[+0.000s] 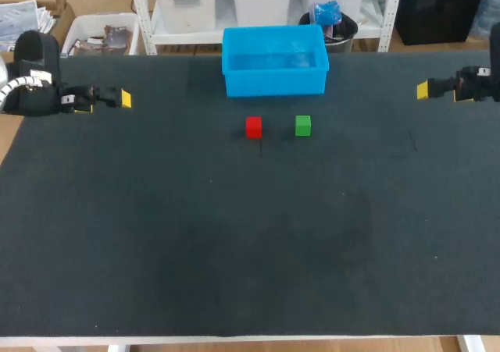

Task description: Use the left arm to pick the red cube and place it into the blue plastic box first, then use the right arm to grasp the green cube and put it into the same blue plastic box after the first action is fully finished.

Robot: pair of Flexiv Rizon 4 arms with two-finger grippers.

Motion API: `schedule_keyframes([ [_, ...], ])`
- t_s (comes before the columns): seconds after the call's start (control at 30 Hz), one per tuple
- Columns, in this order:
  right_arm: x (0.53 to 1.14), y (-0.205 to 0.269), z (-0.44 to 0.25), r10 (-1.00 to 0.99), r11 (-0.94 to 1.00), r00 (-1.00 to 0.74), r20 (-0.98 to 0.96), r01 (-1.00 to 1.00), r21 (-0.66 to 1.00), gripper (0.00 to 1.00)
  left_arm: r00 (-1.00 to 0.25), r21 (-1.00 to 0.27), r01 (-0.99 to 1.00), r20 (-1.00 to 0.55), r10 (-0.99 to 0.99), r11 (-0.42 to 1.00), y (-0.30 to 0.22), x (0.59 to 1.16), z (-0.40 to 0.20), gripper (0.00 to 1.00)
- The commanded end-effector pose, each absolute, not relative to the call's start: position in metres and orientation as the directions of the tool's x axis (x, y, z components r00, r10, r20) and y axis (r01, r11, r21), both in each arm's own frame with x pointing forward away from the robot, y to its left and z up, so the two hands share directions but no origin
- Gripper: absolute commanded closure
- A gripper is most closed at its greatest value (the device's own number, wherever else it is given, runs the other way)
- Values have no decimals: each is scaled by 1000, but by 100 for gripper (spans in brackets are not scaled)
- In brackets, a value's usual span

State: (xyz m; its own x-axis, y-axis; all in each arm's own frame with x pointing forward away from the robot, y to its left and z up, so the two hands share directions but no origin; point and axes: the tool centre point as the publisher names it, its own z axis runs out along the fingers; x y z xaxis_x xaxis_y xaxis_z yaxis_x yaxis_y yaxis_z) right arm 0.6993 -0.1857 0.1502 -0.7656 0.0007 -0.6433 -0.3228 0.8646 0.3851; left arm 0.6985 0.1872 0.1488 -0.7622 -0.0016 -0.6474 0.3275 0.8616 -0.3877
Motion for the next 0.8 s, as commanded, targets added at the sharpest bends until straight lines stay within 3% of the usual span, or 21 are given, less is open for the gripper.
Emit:
schedule_keyframes([
  [0.03,699,-185,150,0,866,-766,-643,-322,383,0,-765,-385,323,-644,-1,864,186,699,150,0],
  [0.8,699,-185,150,0,866,-766,-643,-322,383,0,-790,-367,290,-613,5,884,178,702,144,0],
])
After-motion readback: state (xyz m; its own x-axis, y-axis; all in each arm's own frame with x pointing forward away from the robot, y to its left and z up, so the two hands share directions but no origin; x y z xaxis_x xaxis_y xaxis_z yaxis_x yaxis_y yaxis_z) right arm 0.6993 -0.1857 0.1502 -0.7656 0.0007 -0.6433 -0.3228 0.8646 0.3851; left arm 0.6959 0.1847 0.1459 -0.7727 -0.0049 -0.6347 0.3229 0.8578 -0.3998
